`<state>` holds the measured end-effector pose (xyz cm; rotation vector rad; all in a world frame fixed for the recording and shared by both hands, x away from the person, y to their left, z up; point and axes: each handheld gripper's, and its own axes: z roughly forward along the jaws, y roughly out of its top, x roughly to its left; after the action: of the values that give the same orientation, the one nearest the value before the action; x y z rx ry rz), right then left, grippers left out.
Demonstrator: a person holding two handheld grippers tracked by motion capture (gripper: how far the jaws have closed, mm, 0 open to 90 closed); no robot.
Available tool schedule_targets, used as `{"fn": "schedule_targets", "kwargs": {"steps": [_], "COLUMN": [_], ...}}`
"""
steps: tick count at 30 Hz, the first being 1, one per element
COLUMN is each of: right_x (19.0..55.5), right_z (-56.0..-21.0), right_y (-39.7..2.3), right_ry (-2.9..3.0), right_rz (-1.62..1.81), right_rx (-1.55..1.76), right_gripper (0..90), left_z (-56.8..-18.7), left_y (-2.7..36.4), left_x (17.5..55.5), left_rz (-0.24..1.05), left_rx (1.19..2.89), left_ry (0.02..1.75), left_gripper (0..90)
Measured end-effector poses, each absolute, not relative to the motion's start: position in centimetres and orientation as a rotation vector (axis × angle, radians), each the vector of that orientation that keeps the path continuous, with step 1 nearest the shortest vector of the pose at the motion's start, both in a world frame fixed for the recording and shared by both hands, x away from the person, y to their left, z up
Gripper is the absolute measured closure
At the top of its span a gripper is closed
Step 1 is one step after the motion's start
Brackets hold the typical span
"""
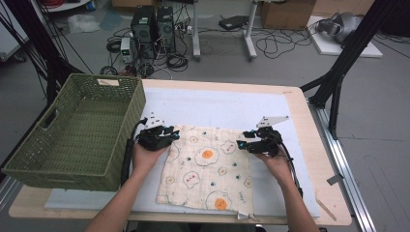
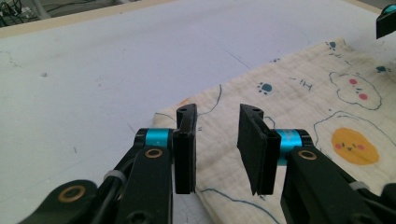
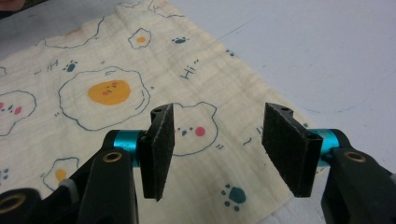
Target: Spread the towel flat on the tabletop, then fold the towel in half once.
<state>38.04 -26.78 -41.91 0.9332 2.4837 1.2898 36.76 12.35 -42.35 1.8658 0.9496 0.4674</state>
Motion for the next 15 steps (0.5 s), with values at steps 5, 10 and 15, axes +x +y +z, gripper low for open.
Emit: {"fn": "schedule_targets", "kwargs": {"steps": [5, 10, 15], "right_x": [38.0, 38.2, 38.6], "right_z": [-41.9, -42.1, -42.3], "right_y": [-26.7, -26.7, -26.9], "right_ry": [2.484, 2.486, 2.438], "right_rz": [1.283, 1.259, 1.231], "right_rx": [0.93, 0.936, 0.996], "right_gripper": [43.4, 46.3, 50.5], "left_z": [-42.5, -43.1, -43.8], "left_y": [12.4, 12.2, 12.1], "left_x": [36.9, 37.3, 37.8], "left_rz": [0.462, 0.478, 0.488], "left_rx": [1.877, 1.895, 1.921], "left_ry": [0.96, 0.994, 1.045], "left_gripper": [67.4, 67.4, 66.5]}}
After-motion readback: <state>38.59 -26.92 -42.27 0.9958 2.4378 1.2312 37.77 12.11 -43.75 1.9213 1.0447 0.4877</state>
